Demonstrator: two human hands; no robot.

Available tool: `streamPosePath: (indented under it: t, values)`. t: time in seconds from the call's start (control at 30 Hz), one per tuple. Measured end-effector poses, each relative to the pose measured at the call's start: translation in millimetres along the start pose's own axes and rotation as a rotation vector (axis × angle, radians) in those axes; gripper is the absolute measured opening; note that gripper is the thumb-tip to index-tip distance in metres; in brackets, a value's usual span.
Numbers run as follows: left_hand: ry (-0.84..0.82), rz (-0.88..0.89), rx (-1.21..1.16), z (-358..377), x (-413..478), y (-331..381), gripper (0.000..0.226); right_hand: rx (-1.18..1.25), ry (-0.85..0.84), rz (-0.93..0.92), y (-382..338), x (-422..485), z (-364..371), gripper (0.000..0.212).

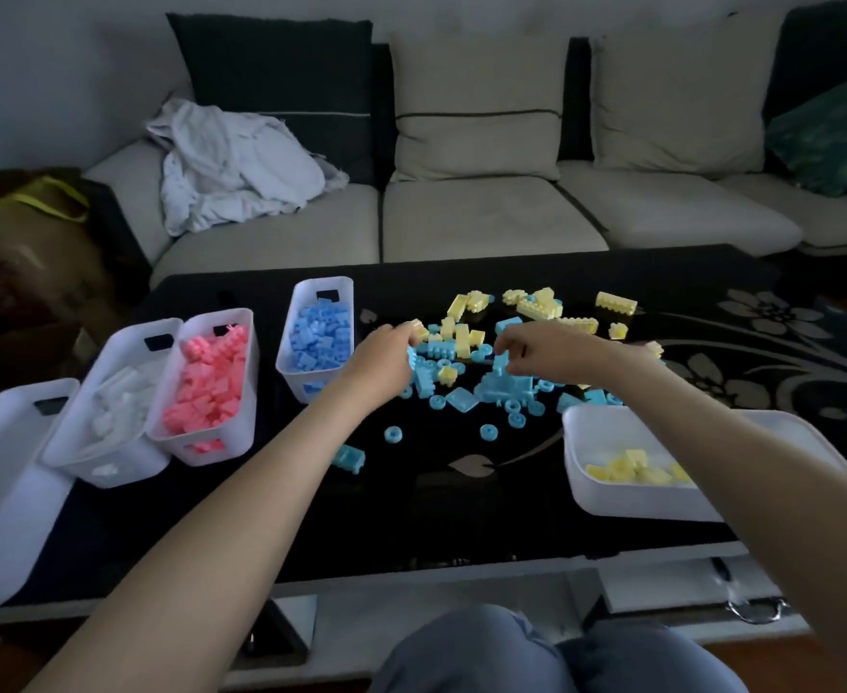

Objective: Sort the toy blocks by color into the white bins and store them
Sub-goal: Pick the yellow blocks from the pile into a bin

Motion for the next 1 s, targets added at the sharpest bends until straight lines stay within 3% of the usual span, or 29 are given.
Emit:
streamPosePath:
  t: [0.23,0.47,0.63,0.83,0.93,1.0]
  values:
    - [-0.046,-0.029,0.05,7,28,-16,0.044,-0.073,-0.103,-0.09,-44,62,33,0.036]
    - [-0.12,-0.058,0.197,23,69,-10,0.046,-0.155,-0.185,-0.081,-34,94,59,0.022]
    - [-0.139,-0.076,0.327,25,96,-5,0.038,-0.08,-0.113,-0.13,-28,101,35,0.022]
    - [-0.265,-0.068,0.327,38,114,-12,0.058,-0.059,0.014,0.062,12,126,10,0.022]
    - [-0.31,-0.053,0.323,49,119,-15,0.056,-0.026,0.042,0.125,26,132,16,0.009]
    - [-0.283,-0.038,0.316,48,120,-13,0.048,-0.01,0.017,0.113,29,135,24,0.02]
Point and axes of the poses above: each hand's wrist, its own x-axis towards the middle knuckle, its own z-axis out of the palm, y = z × x, the point moved 8 cm from there along x, towards the middle knuckle, and after that the axes turned 4 degrees about -x, right-handed, at the moved point
